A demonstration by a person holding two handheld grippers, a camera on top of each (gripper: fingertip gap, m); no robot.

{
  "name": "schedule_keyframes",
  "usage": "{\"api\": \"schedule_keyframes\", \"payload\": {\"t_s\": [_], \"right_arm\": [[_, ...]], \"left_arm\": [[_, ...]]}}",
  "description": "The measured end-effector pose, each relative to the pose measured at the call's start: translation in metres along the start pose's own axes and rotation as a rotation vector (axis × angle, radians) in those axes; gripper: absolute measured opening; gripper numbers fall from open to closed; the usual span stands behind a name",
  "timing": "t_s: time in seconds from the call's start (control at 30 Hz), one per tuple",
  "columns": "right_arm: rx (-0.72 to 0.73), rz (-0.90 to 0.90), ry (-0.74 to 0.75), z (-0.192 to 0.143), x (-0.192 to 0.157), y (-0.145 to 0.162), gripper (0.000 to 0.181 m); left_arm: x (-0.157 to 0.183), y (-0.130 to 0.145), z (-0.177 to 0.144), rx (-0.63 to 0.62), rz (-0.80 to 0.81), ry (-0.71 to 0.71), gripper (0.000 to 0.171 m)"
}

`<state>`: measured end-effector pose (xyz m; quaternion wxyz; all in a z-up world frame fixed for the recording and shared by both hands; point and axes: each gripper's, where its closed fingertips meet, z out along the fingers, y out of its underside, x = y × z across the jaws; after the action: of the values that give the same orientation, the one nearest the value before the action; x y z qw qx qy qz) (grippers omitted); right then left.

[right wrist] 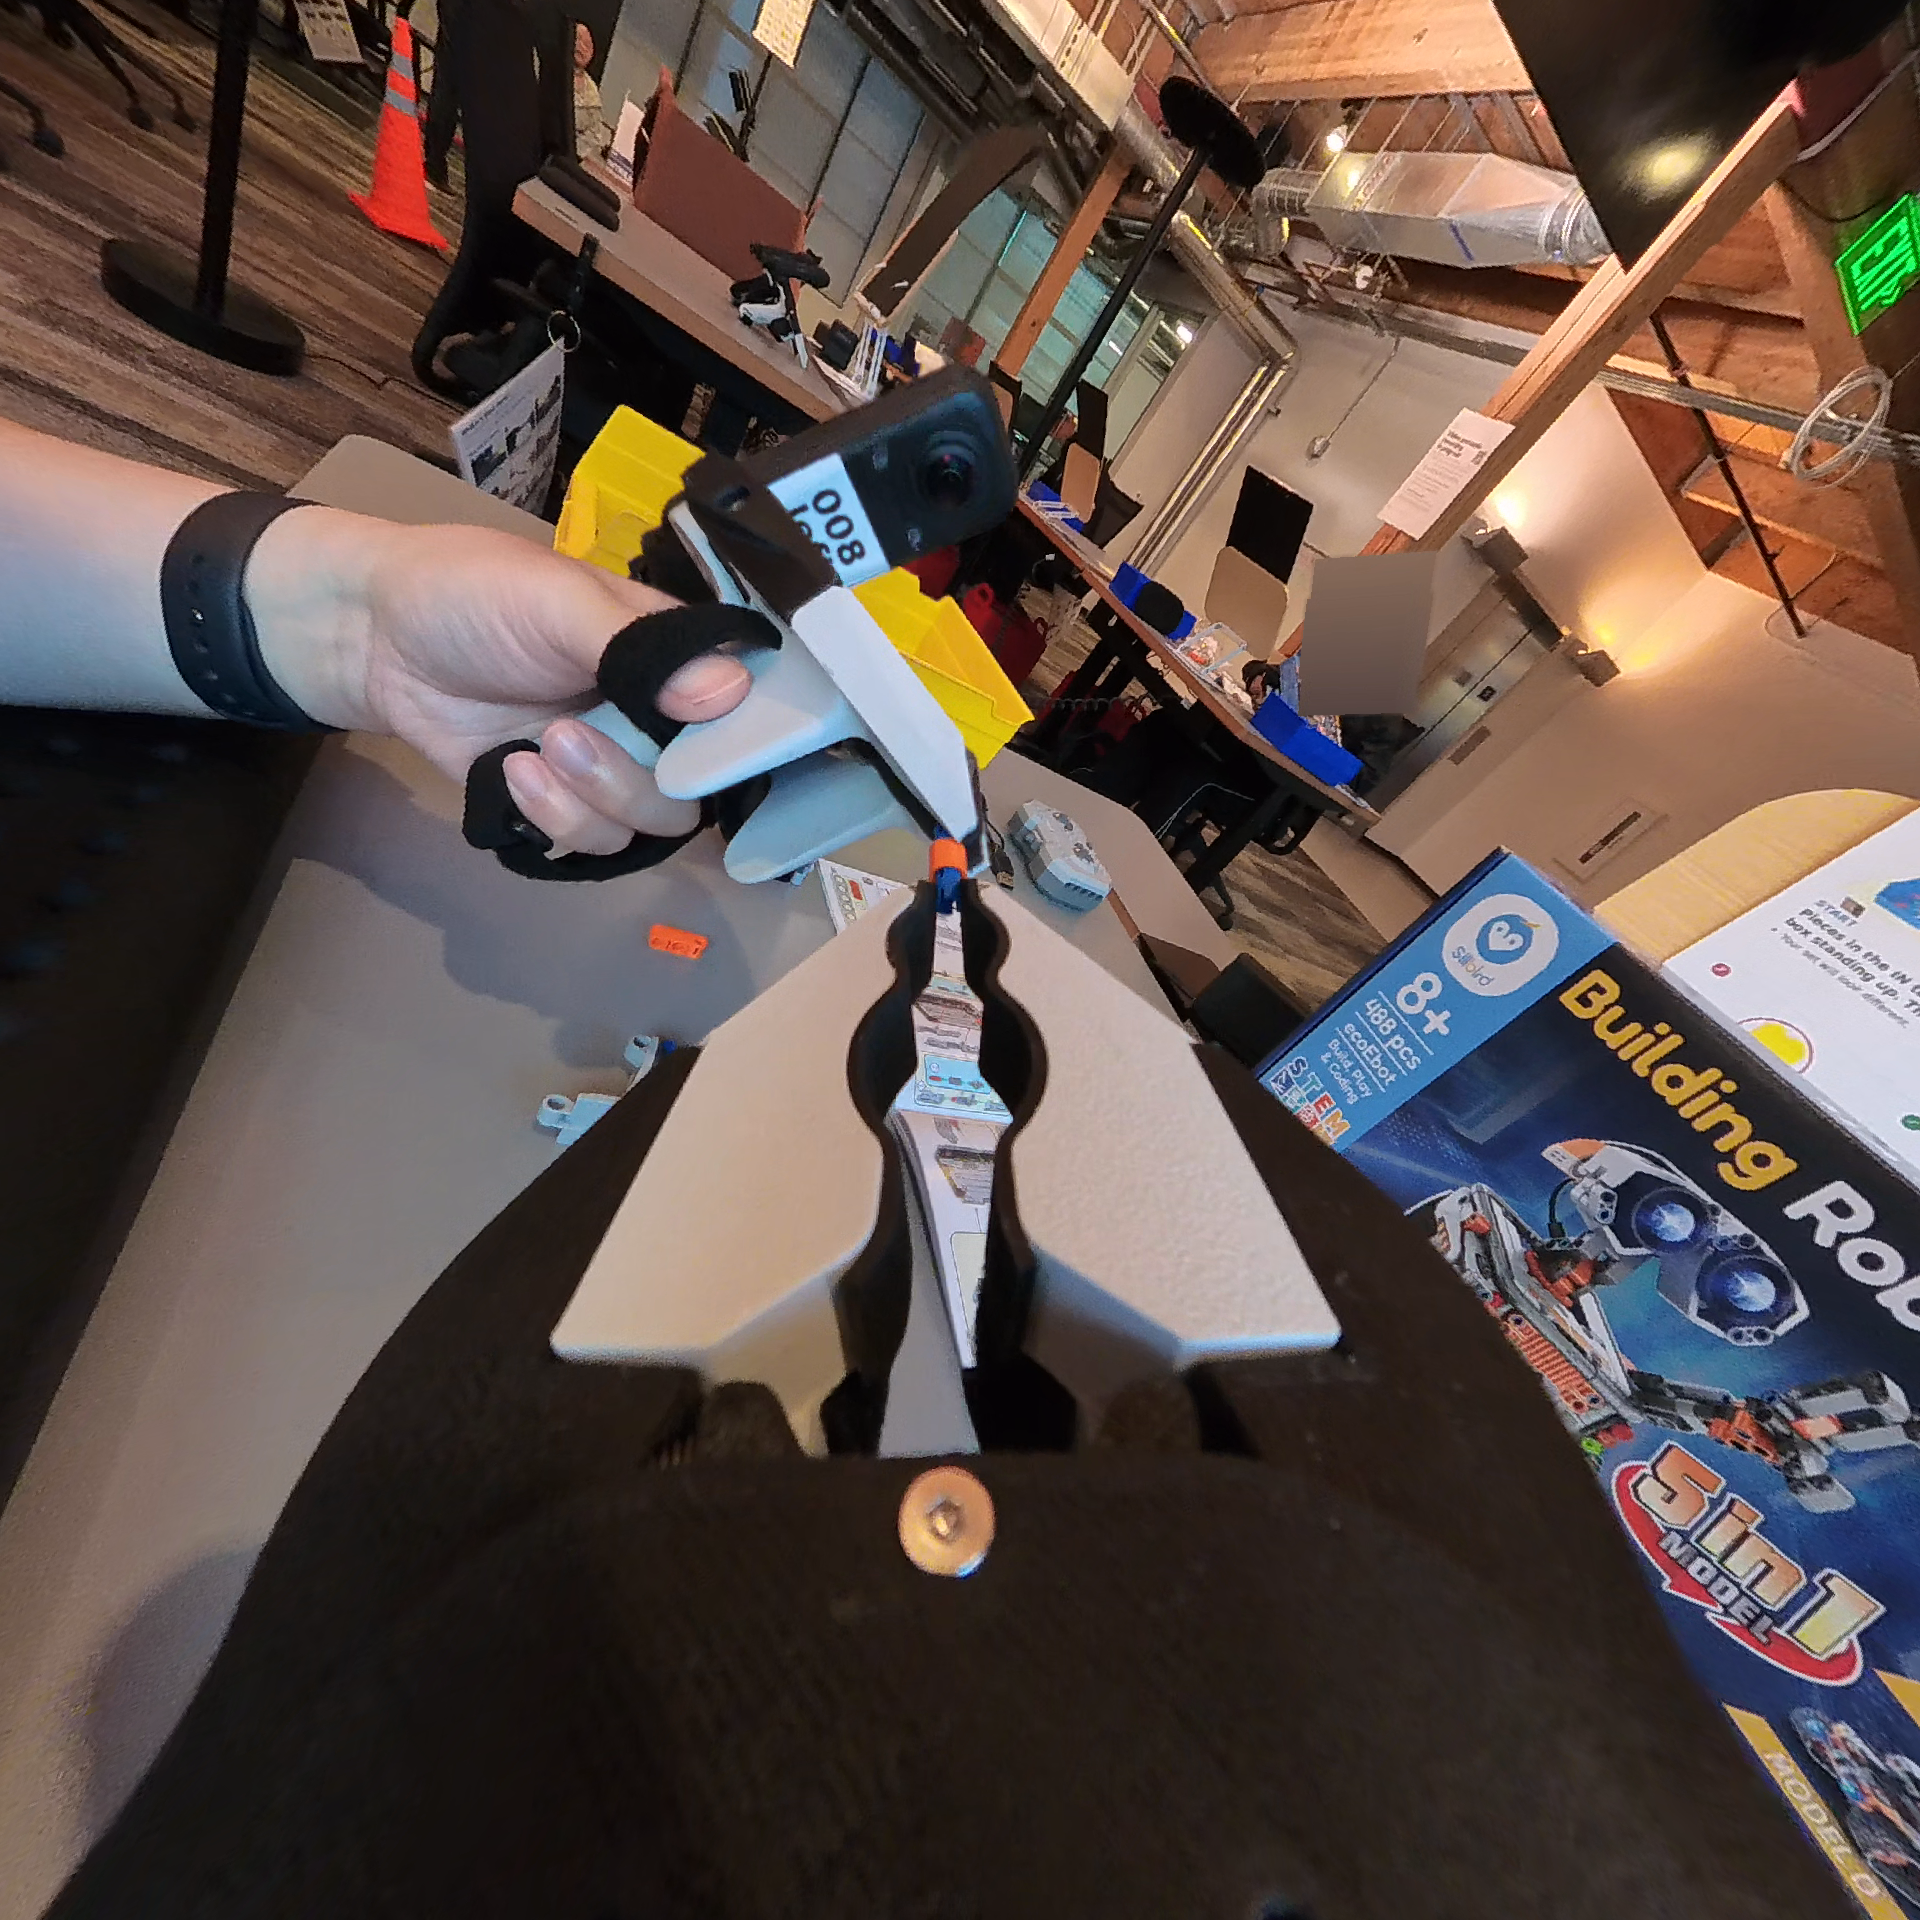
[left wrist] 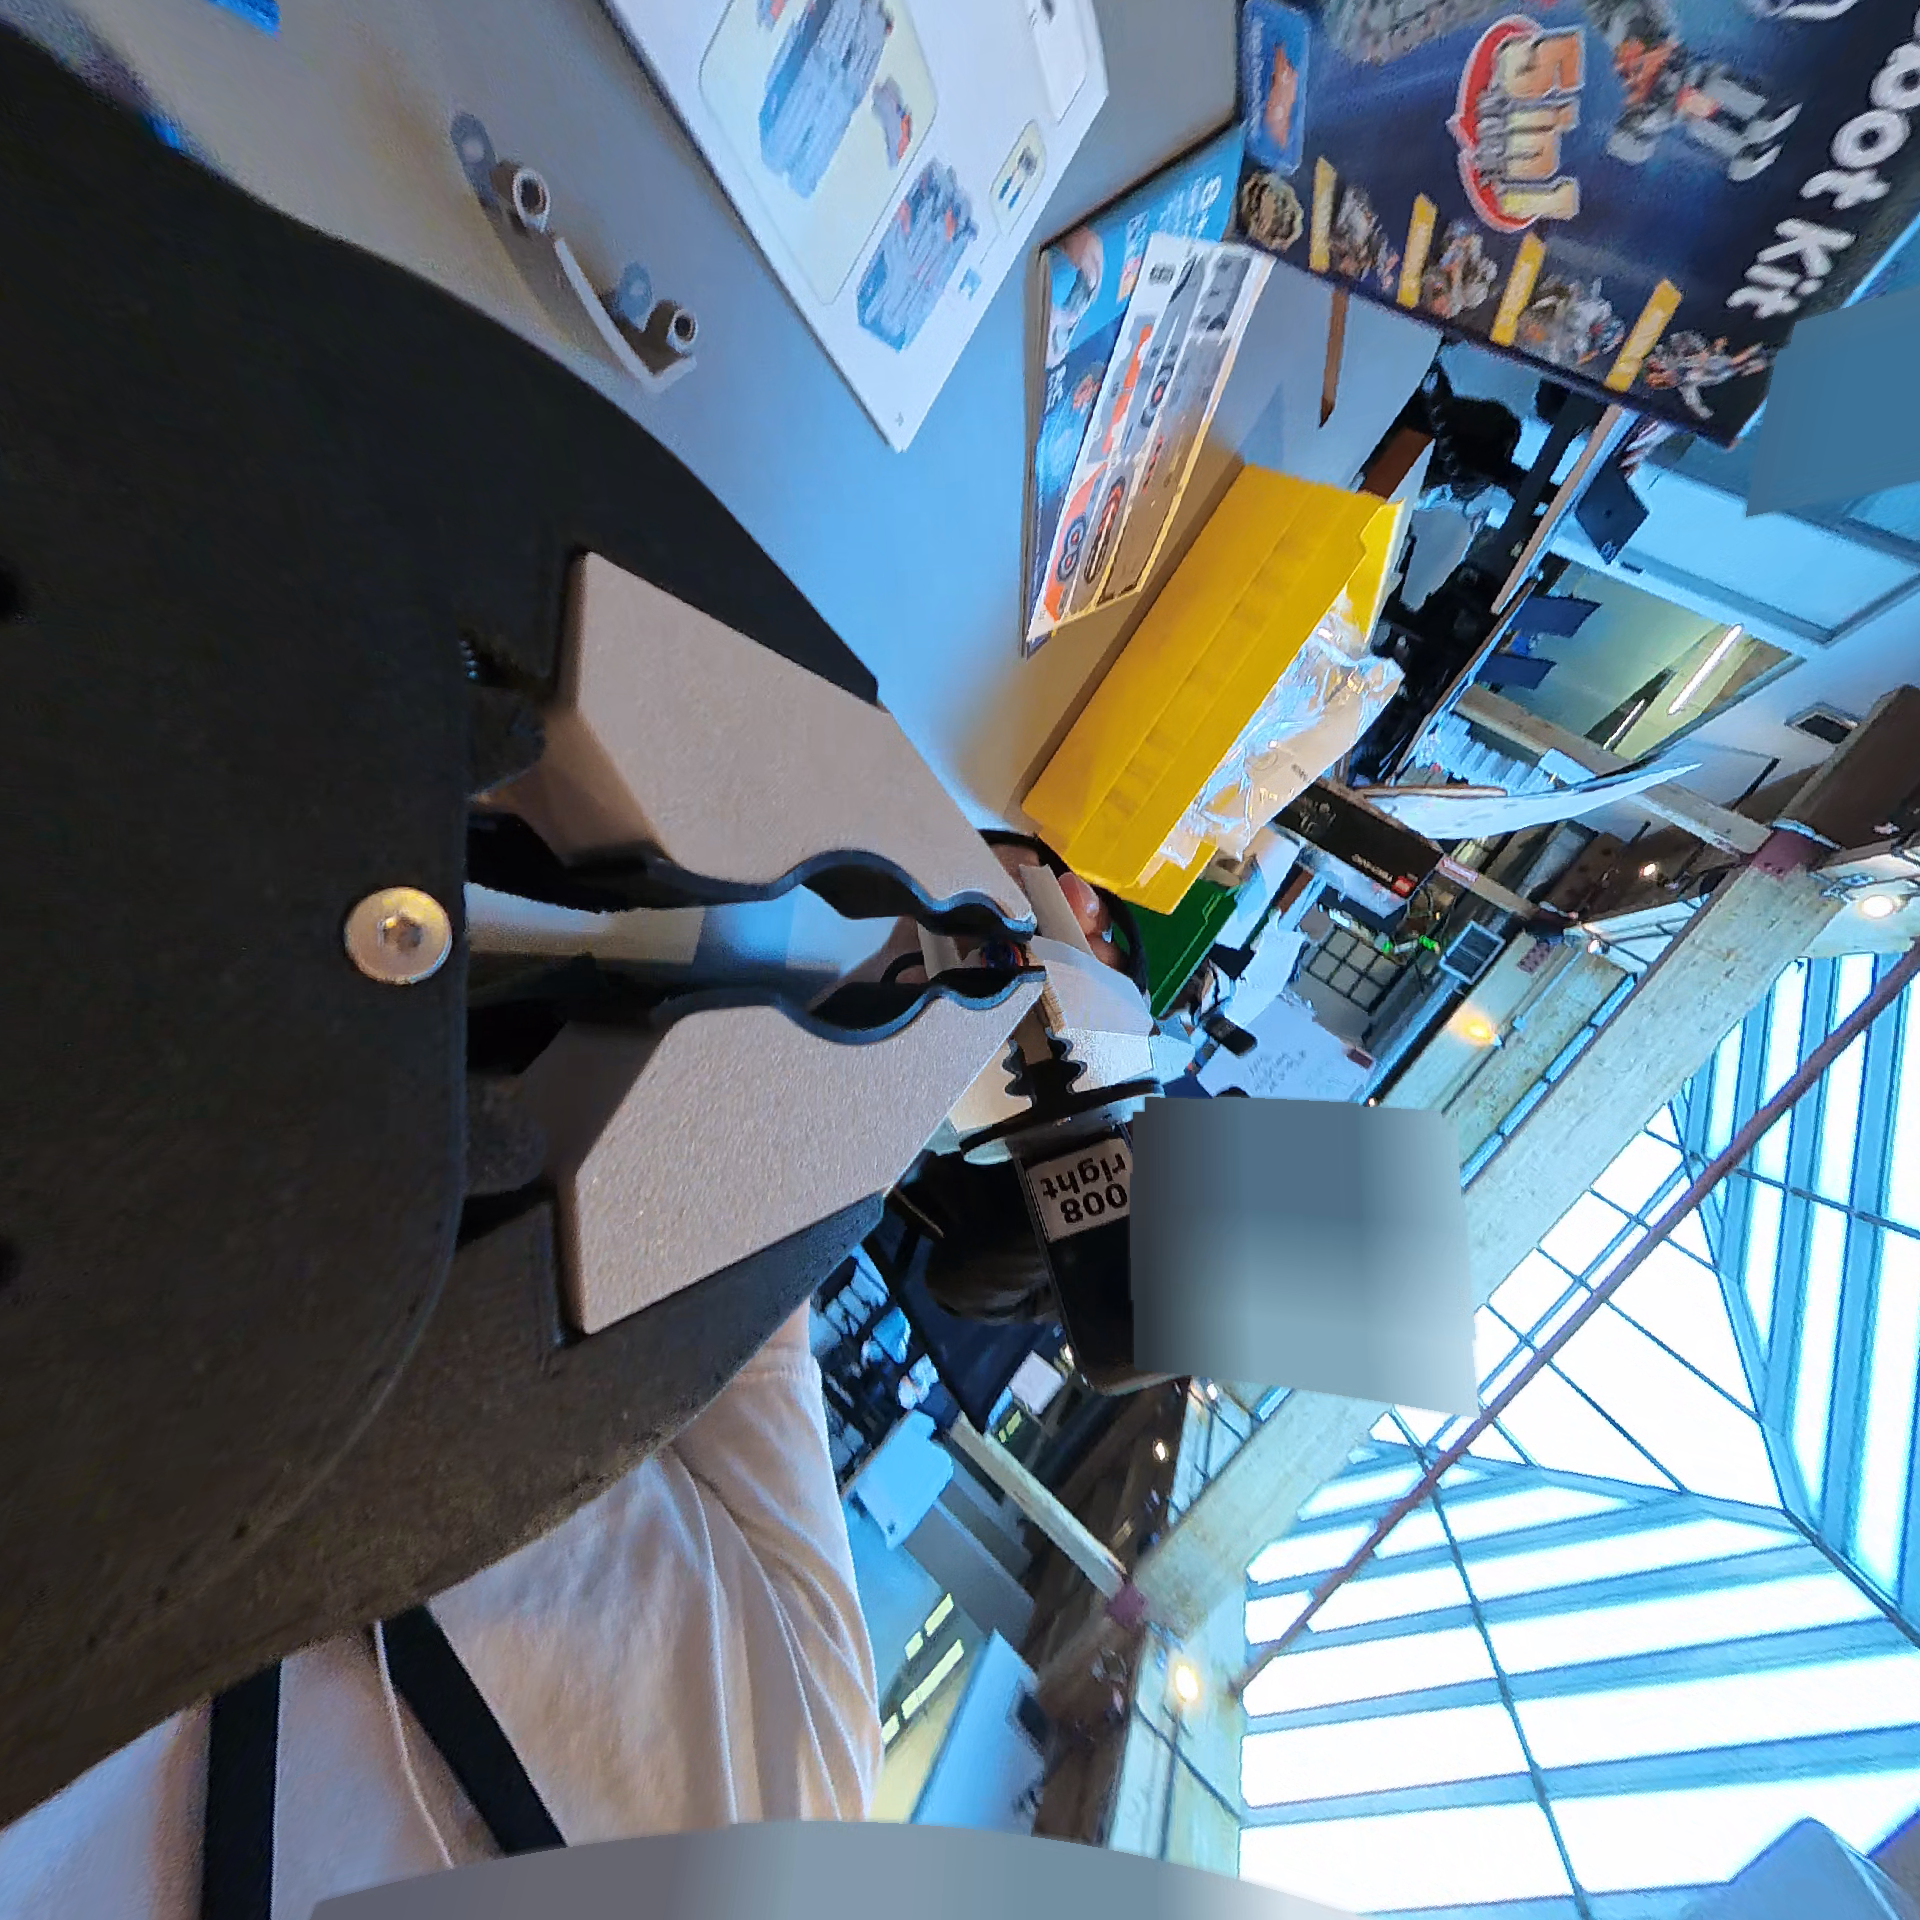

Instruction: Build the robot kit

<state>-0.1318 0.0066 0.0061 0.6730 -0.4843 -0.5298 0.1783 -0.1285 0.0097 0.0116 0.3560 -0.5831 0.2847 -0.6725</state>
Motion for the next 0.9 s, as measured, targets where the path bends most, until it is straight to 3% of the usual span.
{"api": "schedule_keyframes", "payload": {"t_s": [0.17, 0.37, 0.8, 0.9], "right_arm": [[0.001, -0.003, 0.013, -0.001, 0.001, -0.001, 0.003], [0.062, -0.002, 0.044, -0.001, 0.001, -0.014, 0.004], [0.053, -0.017, 0.064, -0.003, 0.002, -0.016, 0.003], [0.038, -0.069, 0.058, -0.006, 0.003, -0.015, 0.003]], "left_arm": [[0.0, -0.002, 0.003, 0.018, -0.026, 0.015, 0.002], [0.007, -0.006, 0.002, 0.059, -0.19, 0.158, 0.001], [0.007, -0.007, 0.004, 0.07, -0.197, 0.17, 0.001], [0.004, -0.004, 0.003, -0.002, -0.125, 0.116, 0.006]]}}
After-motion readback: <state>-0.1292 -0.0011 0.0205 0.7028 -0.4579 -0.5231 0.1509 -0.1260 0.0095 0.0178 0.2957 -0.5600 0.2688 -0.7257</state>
